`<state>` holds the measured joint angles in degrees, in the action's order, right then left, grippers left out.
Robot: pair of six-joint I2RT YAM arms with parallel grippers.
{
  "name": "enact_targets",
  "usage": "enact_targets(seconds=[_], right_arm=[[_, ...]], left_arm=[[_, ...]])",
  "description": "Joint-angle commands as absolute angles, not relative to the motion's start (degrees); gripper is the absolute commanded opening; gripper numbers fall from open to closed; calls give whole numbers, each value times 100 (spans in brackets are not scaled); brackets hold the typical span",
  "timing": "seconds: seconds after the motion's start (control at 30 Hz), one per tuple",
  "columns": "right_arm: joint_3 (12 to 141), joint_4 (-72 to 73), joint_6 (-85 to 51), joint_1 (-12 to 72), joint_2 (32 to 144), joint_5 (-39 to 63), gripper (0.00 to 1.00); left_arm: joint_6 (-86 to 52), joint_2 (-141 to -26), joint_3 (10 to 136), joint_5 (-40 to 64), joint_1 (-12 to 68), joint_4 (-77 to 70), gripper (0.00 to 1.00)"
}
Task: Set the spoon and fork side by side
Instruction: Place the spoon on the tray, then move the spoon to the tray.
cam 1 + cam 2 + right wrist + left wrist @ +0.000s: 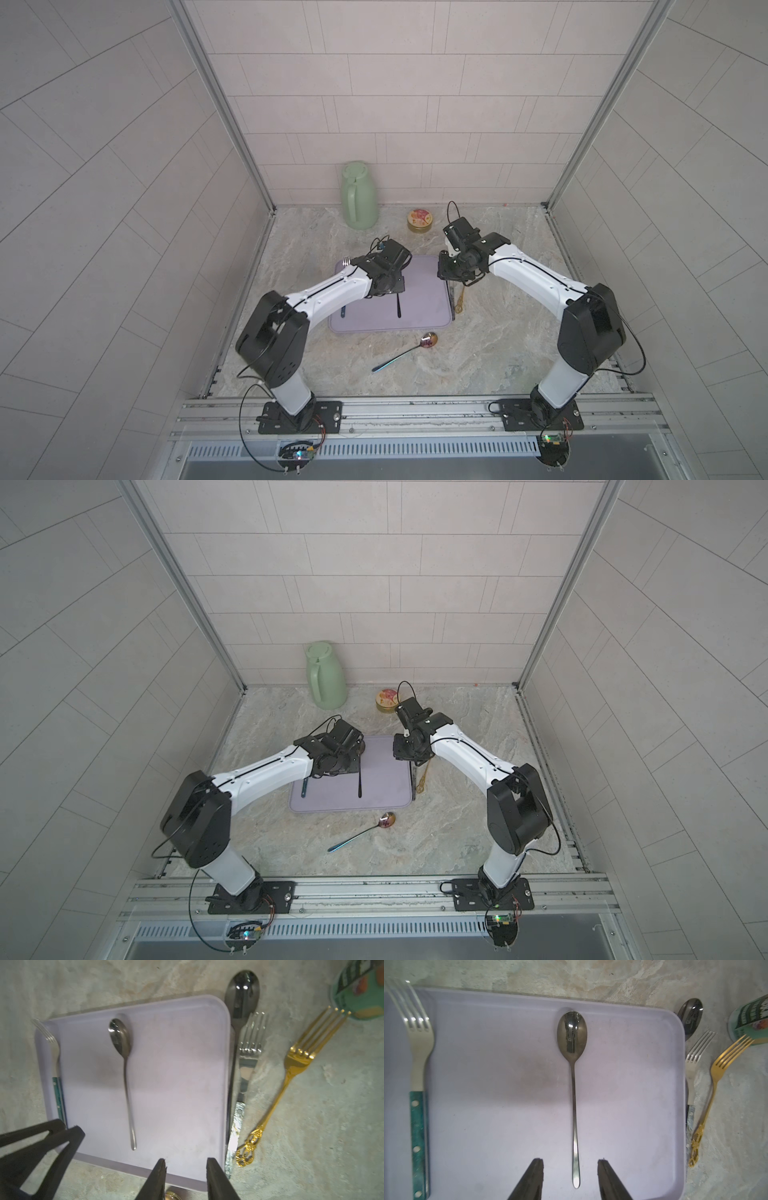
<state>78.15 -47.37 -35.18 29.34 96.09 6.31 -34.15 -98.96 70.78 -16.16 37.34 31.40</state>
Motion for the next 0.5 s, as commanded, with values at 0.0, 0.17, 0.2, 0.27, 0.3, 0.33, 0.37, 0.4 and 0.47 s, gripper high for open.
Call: enact_targets(seconds=[0.0, 0.17, 0.2, 0.27, 0.3, 0.33, 0.37, 0.4, 0.47], right_arm=[[7440, -4327, -3254, 2742, 9077, 925, 38], [6836, -3917, -3120, 2418, 8542, 1334, 42], [6784, -3898, -3087, 2395, 8464, 1331, 43], [6699, -3910, -3036, 2342, 8307, 1335, 44], [6674, -3911, -3031, 2320, 8253, 1331, 44], [6656, -3911, -3021, 2303, 8218, 1339, 44], [6627, -3907, -3009, 2281, 8179, 1348, 44], [6608, -3900, -2992, 2253, 8143, 1357, 45], [6529, -3850, -2929, 2217, 8092, 1372, 45]], left_arm=[[-3366, -10470, 7603, -1720, 3709, 3409, 43], [-3661, -11212, 8248, -1621, 3715, 3701, 37], [-3692, -11311, 8303, -1643, 3717, 3731, 36], [-3689, -11553, 8496, -1758, 3718, 3882, 34], [-3681, -11655, 8573, -1828, 3718, 3954, 33], [-3662, -11738, 8640, -1868, 3718, 3997, 32], [-3629, -11817, 8686, -1873, 3711, 4013, 30], [-3616, -11881, 8718, -1831, 3703, 4016, 28], [-3608, -11971, 8776, -1784, 3691, 4032, 25]])
